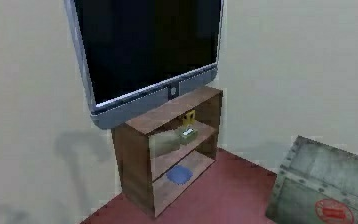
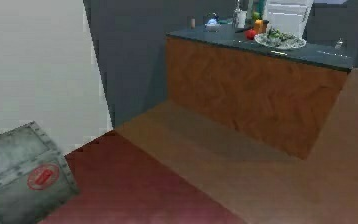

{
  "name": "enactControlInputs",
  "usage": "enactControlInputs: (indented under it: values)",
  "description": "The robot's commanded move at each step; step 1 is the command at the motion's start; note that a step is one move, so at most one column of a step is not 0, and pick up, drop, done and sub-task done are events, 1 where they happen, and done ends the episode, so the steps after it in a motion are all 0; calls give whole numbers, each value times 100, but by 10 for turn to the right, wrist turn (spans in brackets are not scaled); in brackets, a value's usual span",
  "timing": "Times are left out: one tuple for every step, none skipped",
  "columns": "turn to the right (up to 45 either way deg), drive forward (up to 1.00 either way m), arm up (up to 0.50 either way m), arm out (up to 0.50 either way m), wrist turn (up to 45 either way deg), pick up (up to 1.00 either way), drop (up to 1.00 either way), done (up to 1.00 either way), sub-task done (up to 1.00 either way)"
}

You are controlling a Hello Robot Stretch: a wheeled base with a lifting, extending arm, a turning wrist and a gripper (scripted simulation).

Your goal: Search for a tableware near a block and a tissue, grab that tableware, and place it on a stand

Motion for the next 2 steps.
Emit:
enactControlInputs:
  values:
    - [0, 35, 0, 0, 0, 0, 0, 0, 0]
    - [390, 0, 0, 0, 0, 0, 0, 0, 0]
